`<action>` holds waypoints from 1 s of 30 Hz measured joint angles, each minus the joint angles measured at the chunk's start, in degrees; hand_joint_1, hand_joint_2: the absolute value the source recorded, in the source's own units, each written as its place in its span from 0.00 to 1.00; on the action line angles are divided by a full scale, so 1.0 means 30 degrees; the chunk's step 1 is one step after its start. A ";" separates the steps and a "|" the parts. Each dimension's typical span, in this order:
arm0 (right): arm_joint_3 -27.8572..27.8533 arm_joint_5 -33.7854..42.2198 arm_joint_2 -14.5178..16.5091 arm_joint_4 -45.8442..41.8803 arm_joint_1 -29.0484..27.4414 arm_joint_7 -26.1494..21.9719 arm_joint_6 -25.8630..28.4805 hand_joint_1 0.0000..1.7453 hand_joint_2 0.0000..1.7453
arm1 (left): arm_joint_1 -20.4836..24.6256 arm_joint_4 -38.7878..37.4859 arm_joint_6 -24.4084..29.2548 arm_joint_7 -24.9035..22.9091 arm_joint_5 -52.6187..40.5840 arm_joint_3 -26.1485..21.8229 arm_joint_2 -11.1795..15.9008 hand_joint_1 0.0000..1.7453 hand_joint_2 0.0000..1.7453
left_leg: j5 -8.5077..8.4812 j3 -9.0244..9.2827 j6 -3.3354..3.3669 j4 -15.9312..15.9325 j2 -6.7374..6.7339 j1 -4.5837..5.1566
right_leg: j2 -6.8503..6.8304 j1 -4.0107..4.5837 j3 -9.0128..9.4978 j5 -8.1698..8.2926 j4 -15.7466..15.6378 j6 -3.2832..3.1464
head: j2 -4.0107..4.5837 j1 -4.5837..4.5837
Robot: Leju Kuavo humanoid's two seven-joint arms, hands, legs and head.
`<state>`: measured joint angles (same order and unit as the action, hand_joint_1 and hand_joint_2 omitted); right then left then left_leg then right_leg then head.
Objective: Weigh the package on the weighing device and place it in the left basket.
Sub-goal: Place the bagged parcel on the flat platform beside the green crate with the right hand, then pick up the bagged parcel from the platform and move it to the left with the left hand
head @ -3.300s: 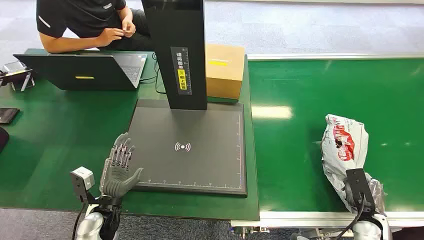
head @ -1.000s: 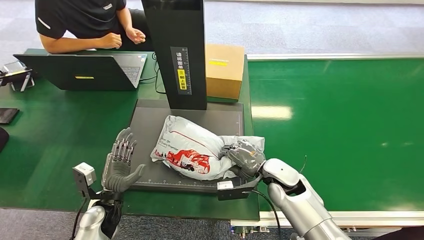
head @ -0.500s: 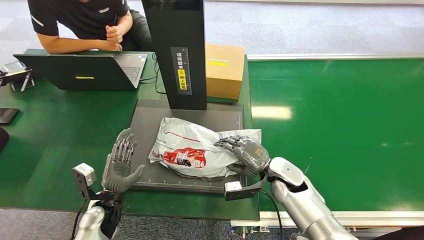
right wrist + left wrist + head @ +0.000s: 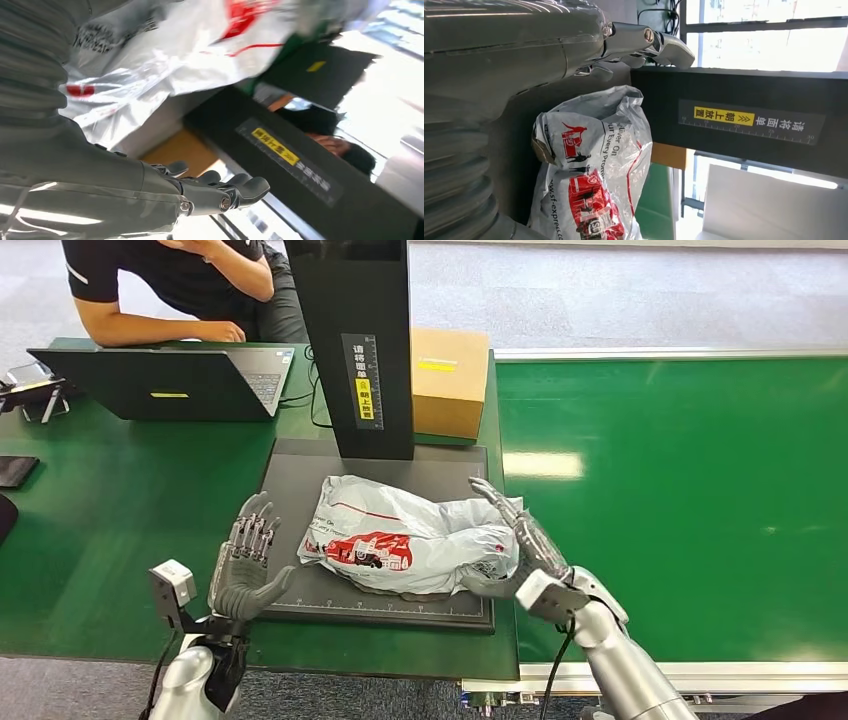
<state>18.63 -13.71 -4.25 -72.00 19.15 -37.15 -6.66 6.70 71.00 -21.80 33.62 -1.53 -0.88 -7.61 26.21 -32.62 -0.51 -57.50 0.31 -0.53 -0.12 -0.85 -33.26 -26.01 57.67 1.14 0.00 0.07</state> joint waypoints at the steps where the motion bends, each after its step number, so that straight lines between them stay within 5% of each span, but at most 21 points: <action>1: -0.0306 0.1182 0.0009 -0.0175 -0.0130 -0.0004 -0.1103 0.00 1.00 | 0.0048 -0.0089 0.0007 0.0009 0.0027 0.0067 0.0009 0.00 1.00 | 0.0000 0.0000 0.0000 0.0000 0.0000 0.0000 | 0.0000 0.0000 0.0000 0.0000 0.0000 0.0000 | 0.0000 0.0000; 6: -0.1550 0.3925 0.0087 -0.0760 -0.0608 -0.0002 -0.3550 0.00 1.00 | 0.0168 -0.0417 0.0146 0.0053 0.0126 0.0262 0.0055 0.00 1.00 | 0.0001 -0.0001 0.0000 0.0001 0.0000 0.0000 | 0.0000 0.0002 0.0000 0.0000 0.0000 0.0000 | 0.0000 0.0000; 16: -0.4749 0.3199 0.0794 -0.2346 -0.1976 0.0290 -0.0729 0.00 1.00 | -0.0431 -0.0264 0.0393 -0.0037 0.0459 0.0309 0.0138 0.00 1.00 | 0.0002 -0.0011 0.0001 0.0003 0.0002 0.0000 | -0.0005 0.0001 -0.0002 -0.0004 0.0000 0.0002 | 0.0000 0.0002; 30: -0.8317 0.3558 0.2320 -0.4030 -0.3667 0.1360 -0.1407 0.00 1.00 | -0.0983 0.1963 0.1166 0.1442 -0.1927 0.0340 0.0127 0.00 1.00 | 0.0002 -0.0006 0.0001 0.0003 0.0000 -0.0001 | -0.0003 0.0003 -0.0002 -0.0003 0.0000 0.0002 | 0.0000 0.0000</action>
<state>-6.32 -3.04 2.71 -84.09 8.15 -33.06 -10.88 3.75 76.89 -18.30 37.95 -7.31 0.14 -7.22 26.22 -32.64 -0.51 -57.50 0.31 -0.53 -0.13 -0.84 -33.26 -26.02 57.66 1.15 0.00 0.07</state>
